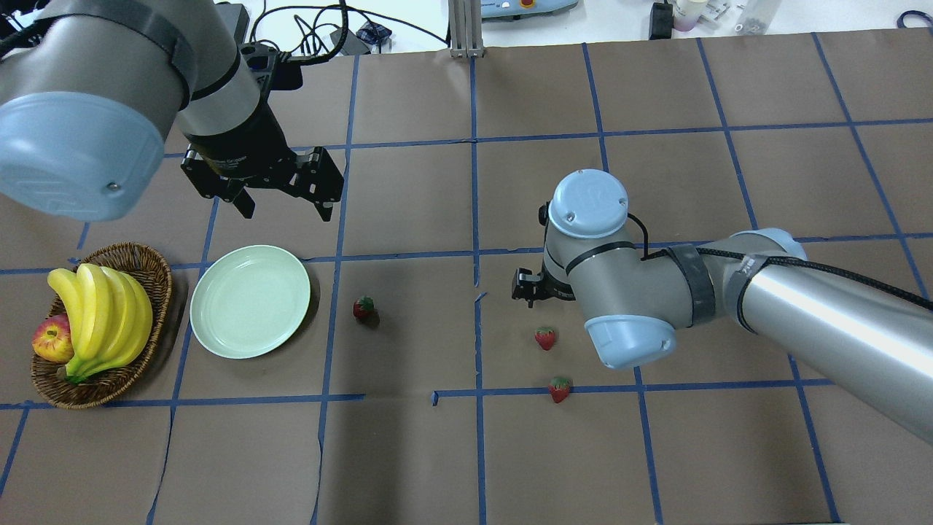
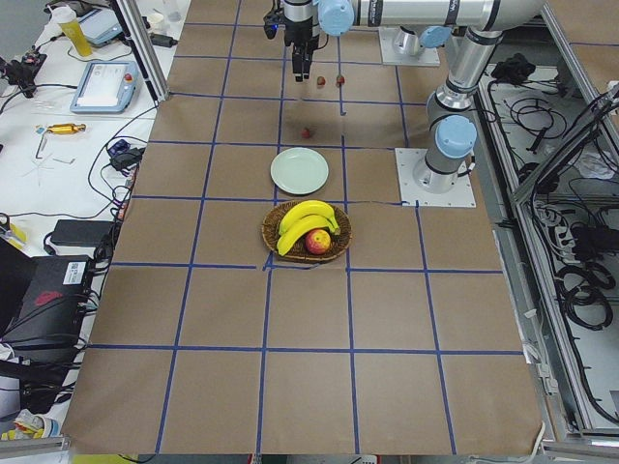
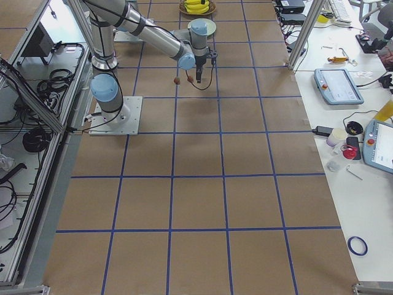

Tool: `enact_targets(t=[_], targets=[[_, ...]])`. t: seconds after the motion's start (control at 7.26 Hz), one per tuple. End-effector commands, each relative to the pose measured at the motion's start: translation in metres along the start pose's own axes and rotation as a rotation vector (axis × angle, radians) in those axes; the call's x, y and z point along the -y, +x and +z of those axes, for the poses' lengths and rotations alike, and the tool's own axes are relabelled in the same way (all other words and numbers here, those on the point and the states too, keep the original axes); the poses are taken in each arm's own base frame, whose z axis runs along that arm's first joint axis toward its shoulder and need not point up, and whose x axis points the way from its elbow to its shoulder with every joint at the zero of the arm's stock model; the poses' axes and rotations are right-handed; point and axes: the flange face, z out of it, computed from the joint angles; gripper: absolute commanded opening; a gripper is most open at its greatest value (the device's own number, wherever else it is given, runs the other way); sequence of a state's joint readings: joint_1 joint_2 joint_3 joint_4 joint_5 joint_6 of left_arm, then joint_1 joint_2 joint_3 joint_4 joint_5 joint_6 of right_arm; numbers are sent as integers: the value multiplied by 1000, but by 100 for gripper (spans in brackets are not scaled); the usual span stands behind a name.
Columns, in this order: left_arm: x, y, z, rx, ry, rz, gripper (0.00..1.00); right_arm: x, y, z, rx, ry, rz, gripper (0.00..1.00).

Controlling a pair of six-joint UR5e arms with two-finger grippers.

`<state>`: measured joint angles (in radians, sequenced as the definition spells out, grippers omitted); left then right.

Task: Collect all strawberries into plate
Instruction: 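Grasp the middle strawberry with the right gripper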

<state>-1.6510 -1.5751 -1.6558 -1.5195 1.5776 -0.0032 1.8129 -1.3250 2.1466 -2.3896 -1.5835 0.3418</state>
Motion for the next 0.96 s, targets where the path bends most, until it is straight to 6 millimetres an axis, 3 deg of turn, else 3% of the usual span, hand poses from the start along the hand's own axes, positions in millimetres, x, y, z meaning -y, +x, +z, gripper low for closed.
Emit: enact_targets(t=[0.0, 0.28, 0.41, 0.69, 0.83], targets=[[0, 2, 6, 0, -3, 1, 100, -24, -10, 11, 64, -38, -29, 100], [-2, 7, 6, 0, -3, 12, 100, -26, -18, 12, 136, -66, -48, 99], [-2, 7, 6, 0, -3, 12, 100, -25, -15, 13, 102, -55, -60, 76], [-2, 8, 6, 0, -5, 15, 100, -24, -14, 16, 81, -52, -68, 0], [-2, 8, 7, -2, -6, 14, 100, -22, -14, 14, 83, -42, -59, 0]])
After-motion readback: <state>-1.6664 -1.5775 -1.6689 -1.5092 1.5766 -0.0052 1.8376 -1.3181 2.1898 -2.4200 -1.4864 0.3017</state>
